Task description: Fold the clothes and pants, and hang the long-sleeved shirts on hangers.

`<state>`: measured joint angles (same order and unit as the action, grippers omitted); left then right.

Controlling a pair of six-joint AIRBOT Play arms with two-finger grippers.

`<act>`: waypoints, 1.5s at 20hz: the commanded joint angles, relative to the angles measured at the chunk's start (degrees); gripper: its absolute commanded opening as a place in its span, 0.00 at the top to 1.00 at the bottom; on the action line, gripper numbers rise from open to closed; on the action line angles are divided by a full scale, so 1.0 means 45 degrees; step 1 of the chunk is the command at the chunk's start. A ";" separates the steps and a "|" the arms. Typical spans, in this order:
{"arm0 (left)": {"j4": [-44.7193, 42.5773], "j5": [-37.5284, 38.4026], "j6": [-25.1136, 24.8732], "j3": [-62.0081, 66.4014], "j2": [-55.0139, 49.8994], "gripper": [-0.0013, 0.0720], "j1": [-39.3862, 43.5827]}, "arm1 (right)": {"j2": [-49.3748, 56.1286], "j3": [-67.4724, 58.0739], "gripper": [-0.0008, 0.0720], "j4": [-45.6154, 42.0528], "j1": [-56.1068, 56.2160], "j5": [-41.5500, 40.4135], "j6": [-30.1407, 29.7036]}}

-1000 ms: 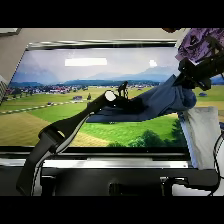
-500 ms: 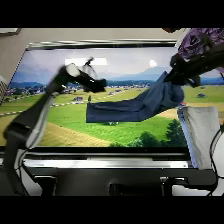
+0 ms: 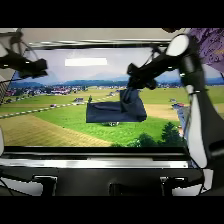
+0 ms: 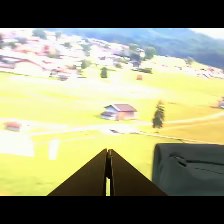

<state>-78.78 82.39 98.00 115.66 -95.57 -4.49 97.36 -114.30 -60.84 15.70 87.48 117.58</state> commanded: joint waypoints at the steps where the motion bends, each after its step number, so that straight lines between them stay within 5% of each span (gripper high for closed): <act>1: -0.0316 0.0777 0.0000 0.0000 0.0539 0.96 -0.1302 | 0.1039 0.0005 0.95 0.0087 0.1268 -0.1365 0.0330; 19: -0.0306 0.0835 0.0019 -0.0024 0.0714 0.96 -0.1972 | 0.3827 0.0005 0.94 0.2477 0.2671 -0.3623 -0.0010; 23: -0.0306 0.0835 0.0044 -0.0024 0.0714 0.96 -0.1972 | 0.3827 0.0005 0.83 0.2521 0.3128 -0.3745 -0.0413; 26: -0.0311 0.0835 0.0044 -0.0024 0.0714 0.96 -0.1977 | 0.3779 0.0005 0.35 0.2973 0.3167 -0.3468 -0.0996; 30: -0.0306 0.0835 0.0053 -0.0024 0.0714 0.96 -0.1972 | 0.2963 -0.0010 0.31 0.3279 0.2569 -0.3279 -0.2166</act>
<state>-80.18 86.17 98.19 115.57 -92.40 -13.32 112.88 -114.26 -47.16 28.80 72.12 111.74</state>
